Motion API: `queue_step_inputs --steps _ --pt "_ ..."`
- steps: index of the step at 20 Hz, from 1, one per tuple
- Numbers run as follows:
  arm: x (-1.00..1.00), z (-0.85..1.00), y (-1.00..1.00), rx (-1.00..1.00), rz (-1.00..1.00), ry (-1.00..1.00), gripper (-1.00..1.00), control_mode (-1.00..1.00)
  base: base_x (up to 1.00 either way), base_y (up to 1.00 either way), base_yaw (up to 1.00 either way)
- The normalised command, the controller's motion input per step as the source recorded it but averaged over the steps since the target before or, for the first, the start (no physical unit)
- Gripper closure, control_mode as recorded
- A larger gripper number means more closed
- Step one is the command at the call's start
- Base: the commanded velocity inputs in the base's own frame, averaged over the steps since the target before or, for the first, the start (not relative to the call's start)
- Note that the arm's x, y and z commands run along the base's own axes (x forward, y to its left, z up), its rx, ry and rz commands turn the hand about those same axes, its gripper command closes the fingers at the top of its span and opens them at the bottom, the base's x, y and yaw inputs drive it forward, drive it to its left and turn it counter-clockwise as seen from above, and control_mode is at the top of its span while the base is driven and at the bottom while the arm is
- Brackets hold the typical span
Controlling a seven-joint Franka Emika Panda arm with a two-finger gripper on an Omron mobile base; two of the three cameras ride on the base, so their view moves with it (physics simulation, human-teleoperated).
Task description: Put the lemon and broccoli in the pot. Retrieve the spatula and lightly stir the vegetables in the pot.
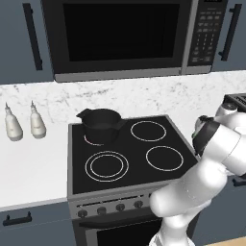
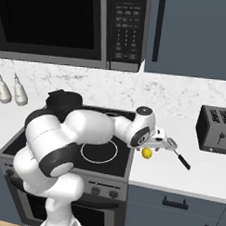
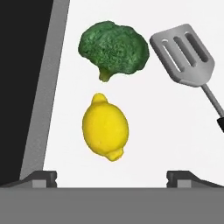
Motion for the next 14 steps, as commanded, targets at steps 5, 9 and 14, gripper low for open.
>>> queue_step_inputs --steps 5,9,14 --pt "0.26 -0.3 -0.04 0.0 0.0 0.0 -1.0 -1.0 0.0 0.0 0.0" --pt "0.21 -0.23 -0.05 0.0 0.0 0.0 -1.0 -1.0 0.0 0.0 0.0" --pt "0.13 -0.26 -0.05 0.0 0.0 0.0 -1.0 -1.0 0.0 0.0 0.0"
